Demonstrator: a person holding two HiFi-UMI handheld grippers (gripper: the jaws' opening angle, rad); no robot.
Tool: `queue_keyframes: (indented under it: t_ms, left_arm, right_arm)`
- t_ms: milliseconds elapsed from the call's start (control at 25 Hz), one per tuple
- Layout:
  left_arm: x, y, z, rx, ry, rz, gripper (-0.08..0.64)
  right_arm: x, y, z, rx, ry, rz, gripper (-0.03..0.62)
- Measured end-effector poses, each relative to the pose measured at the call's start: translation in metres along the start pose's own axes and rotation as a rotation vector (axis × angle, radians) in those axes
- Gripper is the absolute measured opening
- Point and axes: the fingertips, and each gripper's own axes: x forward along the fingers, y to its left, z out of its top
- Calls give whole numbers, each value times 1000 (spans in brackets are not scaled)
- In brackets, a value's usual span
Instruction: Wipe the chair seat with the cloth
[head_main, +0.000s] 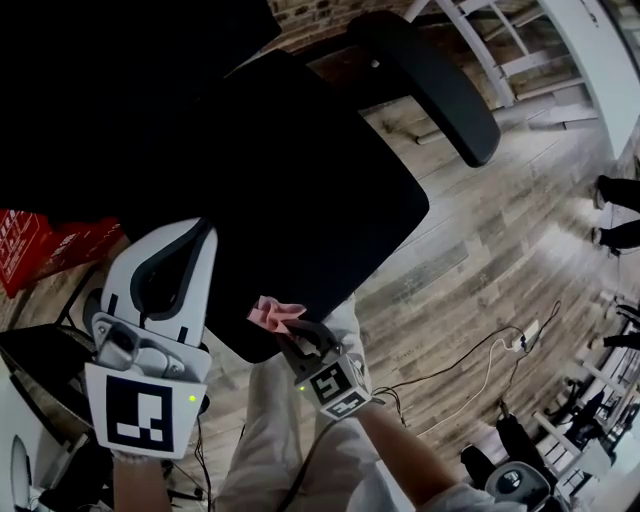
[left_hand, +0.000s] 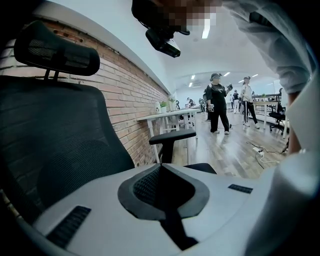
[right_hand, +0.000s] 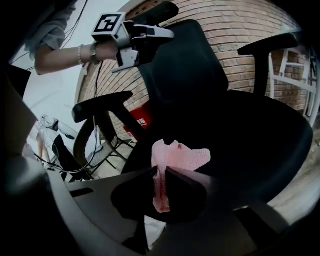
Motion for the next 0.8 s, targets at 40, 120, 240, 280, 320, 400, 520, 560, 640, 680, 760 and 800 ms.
queue_keyframes:
  t_ms: [40,120,240,280,320,400,520,560,640,680,760,800]
  left_arm:
    - [-1,0,0,-3,1,-1,18]
    - [-1,0,1,-2,-1,-3,18]
    - [-2,2,2,-8,-4,0,18]
    - [-2,2,2,-10,-3,0,18]
    - [-2,2,1,-9,0,-1,18]
    - [0,-1,0,-7,6,-4,18]
    - [5,-5,-1,-17,11,-4,18]
    - [8,-6,-1,-21,14,-4,18]
    - [12,-11,1,-21,16,-8,18]
    - [15,-13,3,-17,15,-13,18]
    - [20,-19,7,-7,17,-26,18]
    - [24,-22,9,-3,19,-32,18]
  right_arm:
    - [0,8,-3,-2,10,17,58]
    - [-1,24,-9,-8,27,56,58]
    - [-2,45,-16,-43,52,122,58]
    - [-3,50,-20,-57,64,139,58]
    - [-5,54,-24,-70,75,149,58]
    - [-10,53,-34,-85,92,150,58]
    - [-17,32,-42,-80,103,104,58]
    - [-19,21,-43,-75,102,81,58]
    - [-25,-2,-43,-72,102,35,58]
    - [-28,-14,-42,-76,103,14,58]
    - [-34,-38,-40,-84,102,-30,58]
    - [-38,-51,-38,-86,99,-52,58]
